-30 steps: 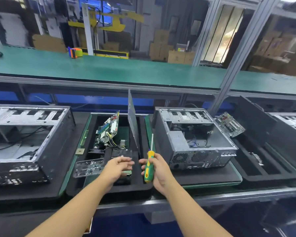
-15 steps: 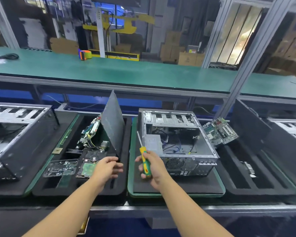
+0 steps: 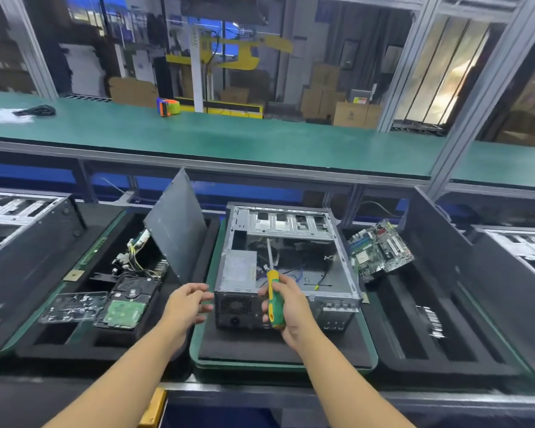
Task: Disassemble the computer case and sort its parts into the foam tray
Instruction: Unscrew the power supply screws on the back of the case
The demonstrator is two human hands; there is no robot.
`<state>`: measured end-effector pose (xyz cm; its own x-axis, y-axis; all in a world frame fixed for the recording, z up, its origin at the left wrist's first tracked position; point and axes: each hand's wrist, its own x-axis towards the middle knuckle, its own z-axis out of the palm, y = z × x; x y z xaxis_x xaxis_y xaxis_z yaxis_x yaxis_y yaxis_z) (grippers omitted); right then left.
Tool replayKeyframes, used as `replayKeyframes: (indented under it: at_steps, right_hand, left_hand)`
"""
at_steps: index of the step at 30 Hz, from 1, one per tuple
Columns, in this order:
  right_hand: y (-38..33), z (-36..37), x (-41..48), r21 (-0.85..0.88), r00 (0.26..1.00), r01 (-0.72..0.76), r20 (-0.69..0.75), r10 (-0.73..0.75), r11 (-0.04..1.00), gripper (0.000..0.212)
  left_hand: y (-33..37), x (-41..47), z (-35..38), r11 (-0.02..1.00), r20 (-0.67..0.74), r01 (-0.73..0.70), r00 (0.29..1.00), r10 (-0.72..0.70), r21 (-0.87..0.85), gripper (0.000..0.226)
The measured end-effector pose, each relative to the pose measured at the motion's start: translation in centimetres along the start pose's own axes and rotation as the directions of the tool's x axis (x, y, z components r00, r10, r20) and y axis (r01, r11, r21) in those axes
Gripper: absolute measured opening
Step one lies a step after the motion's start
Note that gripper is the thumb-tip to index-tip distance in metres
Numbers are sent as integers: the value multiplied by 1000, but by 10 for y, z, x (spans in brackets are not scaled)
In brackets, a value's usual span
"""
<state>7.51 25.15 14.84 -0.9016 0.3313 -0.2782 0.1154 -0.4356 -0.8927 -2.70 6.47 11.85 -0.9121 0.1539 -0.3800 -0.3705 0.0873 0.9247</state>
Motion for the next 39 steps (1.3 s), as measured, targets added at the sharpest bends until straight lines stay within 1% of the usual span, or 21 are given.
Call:
replayKeyframes:
  at_steps: [8,12,16,23,32,39]
  right_hand:
    - [-6,-23,1,-32,996,35,-79,-37,999,16]
    - [-10,-27,3,-6,993,56,-107,-56,998,15]
    - [-11,-25,6,-16,991,56,-118,-57,998,16]
    - [-7,-10,12,-52,989,76,-124,-82,996,17]
    - [6,22,17,-14,988,73,-133,-74,997,20]
    - [17,47,20,-21,988,70,-134,-72,997,24]
  left_hand:
    - [4,14,0,996,-56,-78,996,76,-33,15]
    - [8,21,-6,993,-93,-111,990,108,-30,16]
    - [14,25,-13,989,-115,-147,983,144,-16,17]
    - [18,33,-33,984,-121,-178,976,179,18,22]
    - [17,40,-64,981,-131,-194,972,196,29,24]
    - [15,43,-88,961,-110,-253,958,264,108,27]
